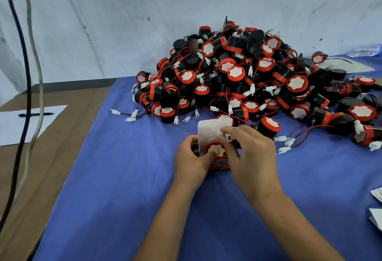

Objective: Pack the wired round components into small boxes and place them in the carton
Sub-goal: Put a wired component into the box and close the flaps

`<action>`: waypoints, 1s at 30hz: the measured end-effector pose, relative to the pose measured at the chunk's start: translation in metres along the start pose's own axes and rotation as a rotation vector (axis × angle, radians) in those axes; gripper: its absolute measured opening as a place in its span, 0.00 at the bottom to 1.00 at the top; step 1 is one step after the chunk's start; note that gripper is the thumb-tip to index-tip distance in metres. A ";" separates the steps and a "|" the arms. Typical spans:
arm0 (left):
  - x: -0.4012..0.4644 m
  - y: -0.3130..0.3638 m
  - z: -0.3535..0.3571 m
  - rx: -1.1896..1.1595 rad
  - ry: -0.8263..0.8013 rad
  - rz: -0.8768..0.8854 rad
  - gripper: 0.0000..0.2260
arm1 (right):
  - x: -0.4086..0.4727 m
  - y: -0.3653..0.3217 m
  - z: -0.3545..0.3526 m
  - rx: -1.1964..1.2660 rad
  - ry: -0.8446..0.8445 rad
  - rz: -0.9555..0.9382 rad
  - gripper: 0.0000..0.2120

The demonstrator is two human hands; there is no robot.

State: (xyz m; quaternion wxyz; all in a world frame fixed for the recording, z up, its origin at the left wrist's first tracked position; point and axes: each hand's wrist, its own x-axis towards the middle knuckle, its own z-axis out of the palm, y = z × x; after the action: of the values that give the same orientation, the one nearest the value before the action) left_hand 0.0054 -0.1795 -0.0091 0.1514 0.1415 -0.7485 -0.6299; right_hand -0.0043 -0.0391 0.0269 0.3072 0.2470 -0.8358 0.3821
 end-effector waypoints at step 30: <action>0.004 -0.003 0.003 0.220 -0.010 0.088 0.07 | 0.009 -0.010 0.027 -0.313 -0.354 -0.054 0.10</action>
State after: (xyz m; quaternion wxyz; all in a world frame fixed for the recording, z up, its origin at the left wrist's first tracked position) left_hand 0.0006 -0.1786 -0.0120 0.1588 0.1211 -0.8194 -0.5373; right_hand -0.0129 -0.0682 0.0236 0.2007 0.2816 -0.9188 0.1902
